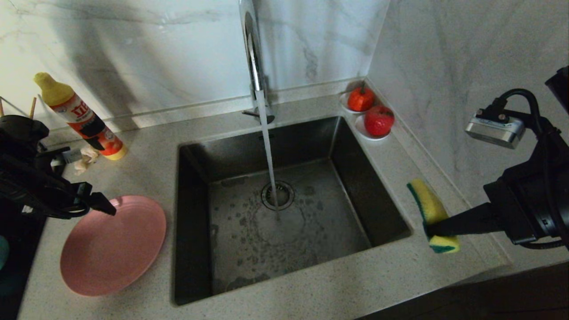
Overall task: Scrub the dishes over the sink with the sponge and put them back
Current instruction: Wash the plate
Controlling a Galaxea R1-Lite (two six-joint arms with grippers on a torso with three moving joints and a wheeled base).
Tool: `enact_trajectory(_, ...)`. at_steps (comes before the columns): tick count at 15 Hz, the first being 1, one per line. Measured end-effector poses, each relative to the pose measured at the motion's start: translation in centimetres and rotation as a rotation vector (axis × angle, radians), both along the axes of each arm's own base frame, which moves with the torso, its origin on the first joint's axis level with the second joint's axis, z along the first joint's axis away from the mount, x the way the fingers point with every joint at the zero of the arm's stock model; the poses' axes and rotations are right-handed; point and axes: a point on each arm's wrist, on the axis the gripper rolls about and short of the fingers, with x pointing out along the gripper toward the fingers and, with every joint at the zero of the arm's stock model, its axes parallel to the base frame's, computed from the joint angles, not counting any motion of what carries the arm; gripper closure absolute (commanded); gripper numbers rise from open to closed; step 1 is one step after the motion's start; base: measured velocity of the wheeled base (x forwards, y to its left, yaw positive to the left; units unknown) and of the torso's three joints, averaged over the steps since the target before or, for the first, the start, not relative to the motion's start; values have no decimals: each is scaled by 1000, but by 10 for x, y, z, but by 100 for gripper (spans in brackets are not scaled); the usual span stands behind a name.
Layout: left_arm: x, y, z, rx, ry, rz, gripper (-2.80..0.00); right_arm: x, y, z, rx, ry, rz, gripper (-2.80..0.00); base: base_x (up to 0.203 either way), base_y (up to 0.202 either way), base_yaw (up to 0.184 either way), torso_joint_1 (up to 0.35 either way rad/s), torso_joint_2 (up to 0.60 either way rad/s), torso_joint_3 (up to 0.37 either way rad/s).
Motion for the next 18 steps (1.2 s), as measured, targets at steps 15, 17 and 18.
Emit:
enact_trajectory(15, 2, 1, -17, -33, 53, 3, -280, 0, 0, 0, 1, -1, 0, 0, 0, 0, 0, 0, 0, 0)
enact_trajectory(17, 2, 1, -18, -34, 55, 3, -280, 0, 0, 0, 1, -1, 0, 0, 0, 0, 0, 0, 0, 0)
enact_trajectory(18, 2, 1, -18, -34, 57, 3, -280, 0, 0, 0, 1, -1, 0, 0, 0, 0, 0, 0, 0, 0)
